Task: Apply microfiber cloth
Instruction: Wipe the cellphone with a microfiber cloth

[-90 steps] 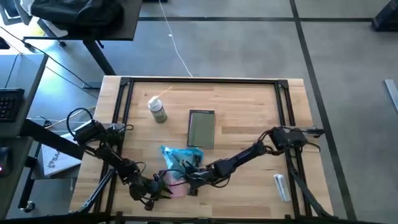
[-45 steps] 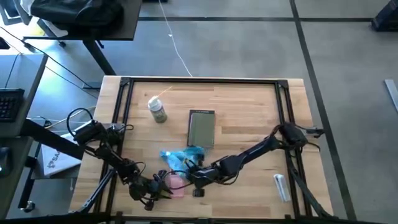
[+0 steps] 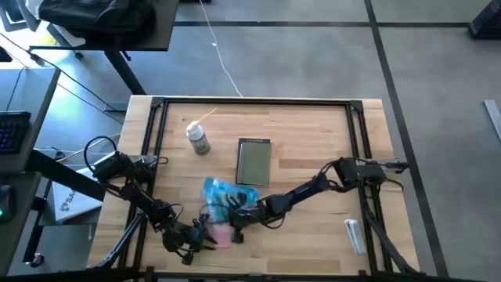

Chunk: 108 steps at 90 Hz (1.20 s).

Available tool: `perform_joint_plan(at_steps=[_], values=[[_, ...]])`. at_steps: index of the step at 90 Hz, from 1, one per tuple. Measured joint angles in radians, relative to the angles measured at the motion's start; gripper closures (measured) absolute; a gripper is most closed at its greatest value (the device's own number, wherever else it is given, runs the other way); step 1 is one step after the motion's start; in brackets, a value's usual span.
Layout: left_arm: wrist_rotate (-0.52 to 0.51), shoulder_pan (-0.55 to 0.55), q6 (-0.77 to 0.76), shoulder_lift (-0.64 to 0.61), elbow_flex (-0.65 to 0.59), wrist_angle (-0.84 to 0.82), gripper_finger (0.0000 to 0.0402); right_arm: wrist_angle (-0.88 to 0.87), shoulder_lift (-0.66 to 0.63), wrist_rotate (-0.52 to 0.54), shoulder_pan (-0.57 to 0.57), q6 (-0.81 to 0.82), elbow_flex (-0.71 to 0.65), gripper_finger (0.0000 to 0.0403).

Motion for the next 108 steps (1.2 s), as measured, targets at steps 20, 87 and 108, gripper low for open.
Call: perform_joint_plan(at_steps=[20,87,108], values=[[-0.001,0.0,-0.005,0.0,0.0,0.0,0.0324,0.025,0.0,-0.03,-0.041,-0.04,-0.001,0.0403],[0.011,0.001,-0.013,0.0,0.0,0.004,0.0324,0.248,0.052,-0.3,-0.063,-0.023,-0.003,0.0403],[0.008,0.001,-0.019,0.0,0.0,0.005,0.0324,0.247,0.058,-0.185,-0.106,-0.002,-0.003,0.0403]])
